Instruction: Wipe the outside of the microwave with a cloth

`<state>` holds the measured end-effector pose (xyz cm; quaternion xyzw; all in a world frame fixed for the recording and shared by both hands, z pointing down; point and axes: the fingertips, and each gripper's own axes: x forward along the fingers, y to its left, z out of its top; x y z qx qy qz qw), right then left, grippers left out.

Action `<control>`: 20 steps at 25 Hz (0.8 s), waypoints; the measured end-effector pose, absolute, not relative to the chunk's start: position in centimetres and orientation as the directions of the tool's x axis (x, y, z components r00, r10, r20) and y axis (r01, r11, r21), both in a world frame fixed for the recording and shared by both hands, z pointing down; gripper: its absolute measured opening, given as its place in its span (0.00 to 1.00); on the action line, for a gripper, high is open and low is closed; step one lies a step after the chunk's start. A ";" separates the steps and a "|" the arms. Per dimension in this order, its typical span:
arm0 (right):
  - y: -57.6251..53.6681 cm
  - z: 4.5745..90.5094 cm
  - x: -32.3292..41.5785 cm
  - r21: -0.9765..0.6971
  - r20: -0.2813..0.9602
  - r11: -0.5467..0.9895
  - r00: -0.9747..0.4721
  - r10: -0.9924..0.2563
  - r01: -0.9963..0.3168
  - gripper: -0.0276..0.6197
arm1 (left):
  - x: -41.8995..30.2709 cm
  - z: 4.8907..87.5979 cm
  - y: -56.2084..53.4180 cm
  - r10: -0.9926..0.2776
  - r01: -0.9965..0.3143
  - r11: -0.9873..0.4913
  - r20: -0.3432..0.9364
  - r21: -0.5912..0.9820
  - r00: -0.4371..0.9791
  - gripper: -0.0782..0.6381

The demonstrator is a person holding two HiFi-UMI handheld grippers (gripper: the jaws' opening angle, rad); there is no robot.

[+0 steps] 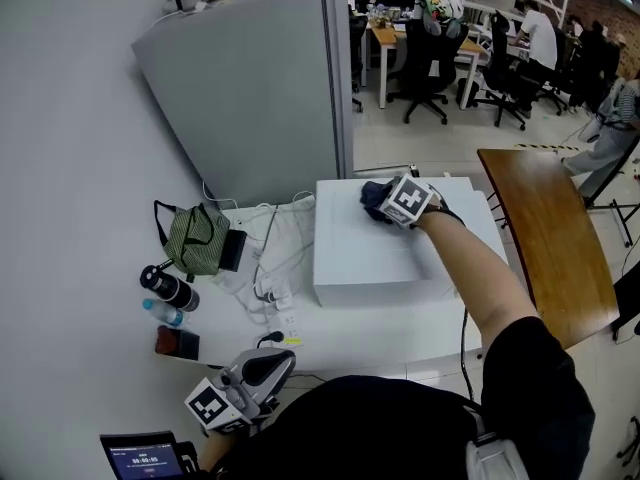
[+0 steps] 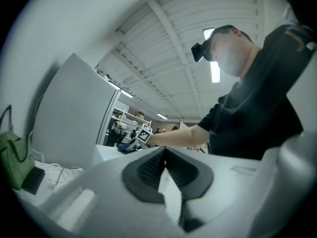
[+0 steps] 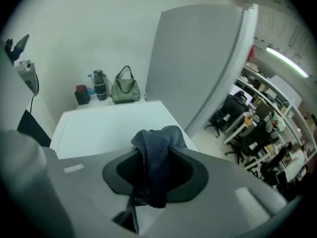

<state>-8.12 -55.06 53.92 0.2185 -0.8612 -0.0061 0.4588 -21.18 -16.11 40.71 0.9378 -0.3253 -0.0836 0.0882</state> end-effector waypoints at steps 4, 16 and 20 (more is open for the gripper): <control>-56.2 53.6 11.1 0.227 0.794 0.807 -0.376 -0.477 -0.545 0.20 | -13.2 37.7 -17.3 -0.582 -0.537 -0.807 -0.179 0.247 0.793 0.12; -49.6 48.4 -5.7 0.183 0.636 0.942 -0.697 -0.332 -0.281 0.20 | -12.3 38.4 -16.4 -0.602 -0.558 -0.792 -0.165 0.250 0.781 0.12; -44.8 50.2 -22.1 0.187 0.671 0.973 -0.706 -0.228 -0.136 0.20 | -18.7 38.0 -14.3 -0.619 -0.582 -0.783 -0.182 0.219 0.764 0.12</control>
